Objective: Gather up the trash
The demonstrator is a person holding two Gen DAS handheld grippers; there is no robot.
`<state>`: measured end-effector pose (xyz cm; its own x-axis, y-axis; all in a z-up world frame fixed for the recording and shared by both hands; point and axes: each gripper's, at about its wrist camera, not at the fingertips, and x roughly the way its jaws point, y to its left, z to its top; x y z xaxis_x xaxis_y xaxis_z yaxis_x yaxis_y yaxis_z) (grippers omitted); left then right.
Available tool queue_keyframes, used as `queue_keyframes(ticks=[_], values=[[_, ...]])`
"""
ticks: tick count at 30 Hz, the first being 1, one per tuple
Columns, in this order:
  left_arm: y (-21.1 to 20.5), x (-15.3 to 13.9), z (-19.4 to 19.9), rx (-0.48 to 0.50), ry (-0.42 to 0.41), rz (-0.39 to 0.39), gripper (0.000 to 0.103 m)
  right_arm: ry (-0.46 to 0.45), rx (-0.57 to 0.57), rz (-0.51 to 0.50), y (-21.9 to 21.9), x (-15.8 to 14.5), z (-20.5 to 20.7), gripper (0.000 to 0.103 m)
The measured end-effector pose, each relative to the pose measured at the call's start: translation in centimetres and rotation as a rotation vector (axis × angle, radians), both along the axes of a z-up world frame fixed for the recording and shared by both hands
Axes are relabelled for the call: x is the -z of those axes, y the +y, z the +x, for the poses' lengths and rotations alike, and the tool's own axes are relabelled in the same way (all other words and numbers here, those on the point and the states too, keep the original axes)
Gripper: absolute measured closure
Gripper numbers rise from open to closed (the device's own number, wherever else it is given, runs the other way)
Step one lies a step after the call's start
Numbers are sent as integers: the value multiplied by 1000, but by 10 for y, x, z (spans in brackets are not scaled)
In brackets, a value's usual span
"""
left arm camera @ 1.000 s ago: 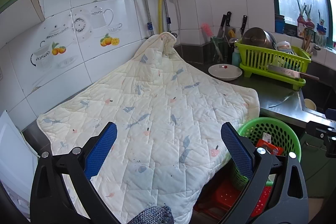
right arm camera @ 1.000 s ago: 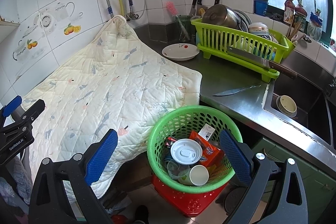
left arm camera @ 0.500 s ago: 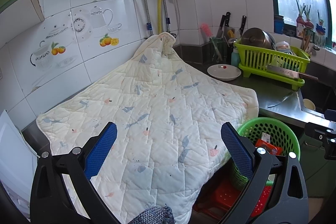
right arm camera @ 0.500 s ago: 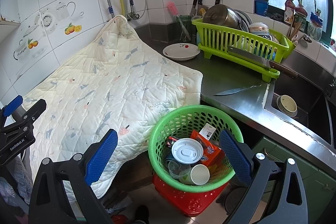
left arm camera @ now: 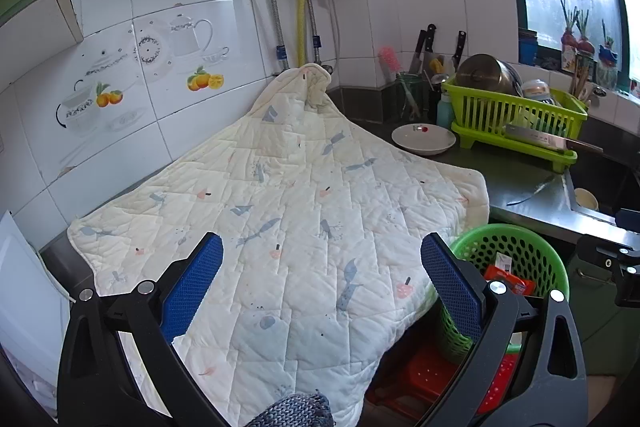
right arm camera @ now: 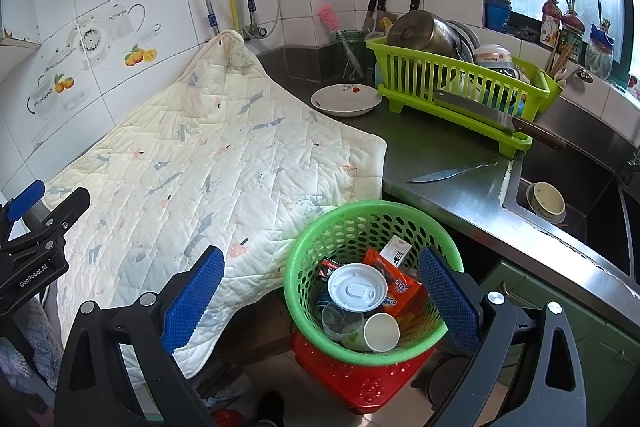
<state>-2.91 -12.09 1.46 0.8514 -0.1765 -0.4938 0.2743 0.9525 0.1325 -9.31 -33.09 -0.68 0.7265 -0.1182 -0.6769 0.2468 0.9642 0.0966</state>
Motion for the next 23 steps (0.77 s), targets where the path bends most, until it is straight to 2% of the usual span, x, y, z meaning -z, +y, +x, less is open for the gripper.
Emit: queue_keyframes(ticks=[12,23], values=[[1,-1,-3,7,-15,1,5,-3,0,2,1,-1,-3,9],[3,0,-2,9,4,-5,5,-3,-3,3,2,-3,-5,9]])
